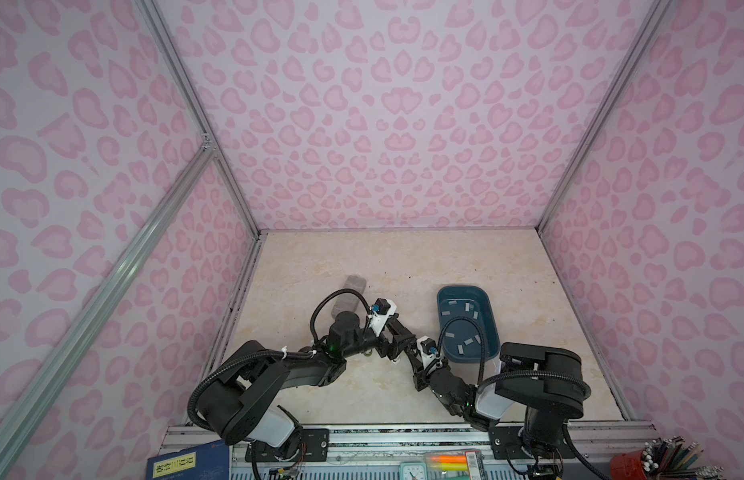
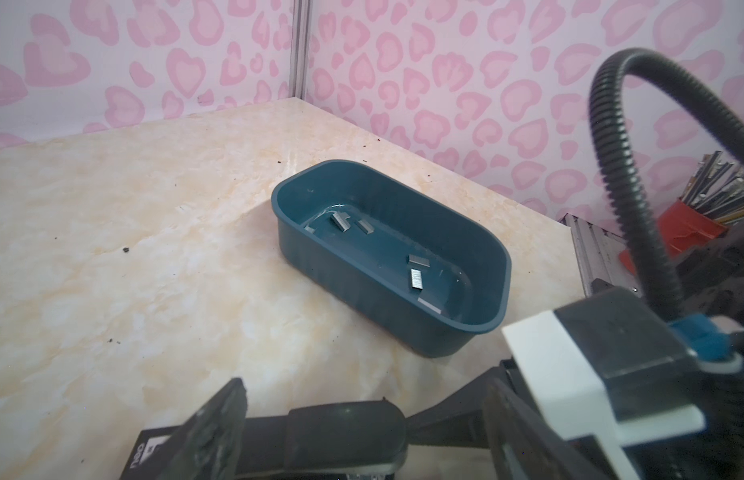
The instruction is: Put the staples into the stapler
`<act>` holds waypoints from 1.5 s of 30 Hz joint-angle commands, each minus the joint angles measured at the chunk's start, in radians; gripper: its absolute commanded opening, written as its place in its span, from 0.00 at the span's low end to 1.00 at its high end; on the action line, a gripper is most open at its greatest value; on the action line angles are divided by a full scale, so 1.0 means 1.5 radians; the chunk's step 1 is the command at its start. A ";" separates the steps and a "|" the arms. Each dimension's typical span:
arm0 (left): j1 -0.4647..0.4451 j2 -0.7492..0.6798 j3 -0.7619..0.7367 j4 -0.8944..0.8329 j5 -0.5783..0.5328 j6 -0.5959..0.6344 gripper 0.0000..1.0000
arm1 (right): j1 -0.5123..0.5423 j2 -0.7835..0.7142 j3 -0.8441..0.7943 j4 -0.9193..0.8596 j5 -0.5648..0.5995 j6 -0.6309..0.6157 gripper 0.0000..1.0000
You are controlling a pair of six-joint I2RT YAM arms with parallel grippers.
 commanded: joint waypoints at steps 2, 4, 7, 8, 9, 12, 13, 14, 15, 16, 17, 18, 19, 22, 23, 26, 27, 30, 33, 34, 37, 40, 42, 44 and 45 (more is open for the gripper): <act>0.000 -0.025 -0.012 0.002 -0.025 -0.006 0.89 | 0.001 -0.010 -0.004 0.018 0.017 0.002 0.34; 0.000 -0.025 -0.009 -0.013 -0.082 -0.014 0.90 | 0.001 -0.035 -0.013 0.008 0.018 0.006 0.37; 0.000 -0.011 0.005 -0.044 -0.158 -0.032 0.87 | 0.001 -0.097 -0.012 -0.046 0.020 0.014 0.38; 0.000 -0.006 0.011 -0.055 -0.176 -0.037 0.85 | 0.002 -0.118 -0.008 -0.068 0.019 0.014 0.37; 0.000 0.001 0.017 -0.065 -0.188 -0.043 0.83 | 0.003 -0.143 -0.003 -0.092 0.018 0.013 0.37; 0.000 0.019 0.021 -0.061 -0.207 -0.057 0.79 | 0.001 -0.216 0.027 -0.212 0.027 0.013 0.36; 0.000 0.023 0.023 -0.061 -0.211 -0.060 0.79 | -0.001 -0.237 0.049 -0.275 0.034 0.016 0.36; 0.000 0.027 0.027 -0.065 -0.213 -0.062 0.78 | -0.005 -0.250 0.066 -0.316 0.038 0.019 0.35; 0.000 0.032 0.032 -0.070 -0.212 -0.063 0.77 | -0.011 -0.259 0.080 -0.347 0.037 0.017 0.34; 0.000 0.038 0.035 -0.072 -0.212 -0.064 0.76 | -0.017 -0.265 0.087 -0.360 0.034 0.016 0.33; 0.000 0.044 0.039 -0.072 -0.212 -0.066 0.75 | -0.023 -0.267 0.088 -0.363 0.027 0.014 0.32; 0.000 0.048 0.040 -0.073 -0.211 -0.067 0.75 | -0.030 -0.267 0.088 -0.362 0.019 0.016 0.32; -0.001 0.053 0.042 -0.073 -0.212 -0.067 0.74 | -0.040 -0.264 0.090 -0.364 0.007 0.019 0.32; -0.001 0.064 0.046 -0.077 -0.213 -0.069 0.74 | -0.064 -0.244 0.099 -0.373 -0.029 0.035 0.30; -0.001 0.069 0.049 -0.079 -0.213 -0.071 0.74 | -0.069 -0.235 0.103 -0.373 -0.039 0.037 0.30; -0.002 0.082 0.053 -0.081 -0.205 -0.072 0.73 | -0.070 -0.211 0.116 -0.376 -0.059 0.035 0.29; -0.004 0.085 0.052 -0.081 -0.204 -0.072 0.73 | -0.070 -0.205 0.119 -0.377 -0.064 0.035 0.29; -0.009 0.096 0.053 -0.079 -0.206 -0.072 0.72 | -0.070 -0.183 0.129 -0.383 -0.065 0.039 0.27; -0.014 0.107 0.052 -0.077 -0.204 -0.073 0.71 | -0.070 -0.169 0.130 -0.382 -0.066 0.045 0.26; -0.017 0.109 0.052 -0.076 -0.204 -0.074 0.71 | -0.070 -0.166 0.130 -0.382 -0.065 0.048 0.26; -0.024 0.112 0.045 -0.070 -0.206 -0.078 0.69 | -0.070 -0.160 0.123 -0.380 -0.063 0.055 0.25; -0.028 0.117 0.042 -0.067 -0.207 -0.082 0.68 | -0.070 -0.153 0.116 -0.377 -0.063 0.063 0.23; -0.030 0.121 0.040 -0.065 -0.206 -0.083 0.67 | -0.070 -0.146 0.113 -0.375 -0.063 0.070 0.23; -0.032 0.124 0.039 -0.062 -0.206 -0.085 0.66 | -0.071 -0.135 0.108 -0.371 -0.062 0.077 0.22; -0.032 0.126 0.039 -0.062 -0.205 -0.085 0.65 | -0.070 -0.129 0.107 -0.369 -0.062 0.081 0.22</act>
